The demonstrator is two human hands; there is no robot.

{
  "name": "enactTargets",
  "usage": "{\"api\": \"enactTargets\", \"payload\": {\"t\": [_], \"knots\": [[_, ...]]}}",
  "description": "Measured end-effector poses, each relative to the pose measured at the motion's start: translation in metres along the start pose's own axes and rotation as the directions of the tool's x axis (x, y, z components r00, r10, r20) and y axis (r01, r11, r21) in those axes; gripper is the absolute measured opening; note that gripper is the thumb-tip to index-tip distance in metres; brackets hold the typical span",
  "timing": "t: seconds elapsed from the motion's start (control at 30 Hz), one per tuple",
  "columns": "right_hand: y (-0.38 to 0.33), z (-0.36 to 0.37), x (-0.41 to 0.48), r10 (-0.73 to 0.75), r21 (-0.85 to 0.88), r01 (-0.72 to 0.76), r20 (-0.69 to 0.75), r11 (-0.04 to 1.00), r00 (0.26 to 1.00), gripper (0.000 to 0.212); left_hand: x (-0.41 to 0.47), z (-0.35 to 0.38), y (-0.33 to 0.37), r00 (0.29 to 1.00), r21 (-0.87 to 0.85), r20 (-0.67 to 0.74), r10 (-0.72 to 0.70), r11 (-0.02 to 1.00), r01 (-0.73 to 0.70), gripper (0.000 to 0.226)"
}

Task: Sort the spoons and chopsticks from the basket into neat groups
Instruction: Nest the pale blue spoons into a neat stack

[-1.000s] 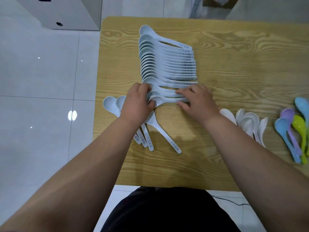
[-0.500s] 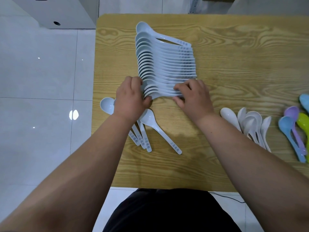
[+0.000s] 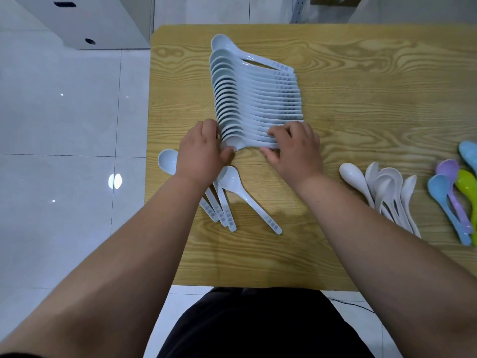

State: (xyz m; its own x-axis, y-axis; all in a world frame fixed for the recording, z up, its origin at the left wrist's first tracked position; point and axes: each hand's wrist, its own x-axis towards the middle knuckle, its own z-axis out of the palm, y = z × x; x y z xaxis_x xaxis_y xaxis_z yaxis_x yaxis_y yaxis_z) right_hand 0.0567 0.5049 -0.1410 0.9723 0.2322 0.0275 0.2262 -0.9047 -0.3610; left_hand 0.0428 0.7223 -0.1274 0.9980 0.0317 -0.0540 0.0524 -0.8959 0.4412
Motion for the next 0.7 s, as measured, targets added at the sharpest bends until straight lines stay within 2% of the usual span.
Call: {"api": "enactTargets", "payload": {"t": [0.3,0.43,0.5,0.6,0.7], "knots": [[-0.013,-0.004,-0.018,-0.024,0.011,0.024,0.031,1.0,0.999,0.036,-0.028,-0.015,-0.011,0.993,0.021,0.07,0.092,0.995,-0.094,0.046],[-0.024,-0.009,-0.036,-0.039,0.077,0.034,0.063,0.996,0.997,0.035,-0.041,-0.026,-0.03,0.998,0.048,-0.023,0.053,0.998,-0.051,0.042],[-0.033,-0.009,-0.052,-0.058,0.132,0.04,0.135,0.99,0.989,0.039,-0.042,-0.031,-0.045,0.999,0.072,-0.037,-0.021,0.997,0.024,0.045],[-0.046,-0.002,-0.071,-0.012,0.143,-0.047,0.387,0.989,0.922,0.054,-0.04,-0.037,-0.062,0.977,0.055,0.042,-0.211,0.976,0.208,0.05],[-0.057,0.008,-0.084,0.008,0.126,-0.075,0.465,0.989,0.885,0.055,-0.041,-0.039,-0.071,0.937,0.016,0.136,-0.323,0.946,0.324,0.043]]}}
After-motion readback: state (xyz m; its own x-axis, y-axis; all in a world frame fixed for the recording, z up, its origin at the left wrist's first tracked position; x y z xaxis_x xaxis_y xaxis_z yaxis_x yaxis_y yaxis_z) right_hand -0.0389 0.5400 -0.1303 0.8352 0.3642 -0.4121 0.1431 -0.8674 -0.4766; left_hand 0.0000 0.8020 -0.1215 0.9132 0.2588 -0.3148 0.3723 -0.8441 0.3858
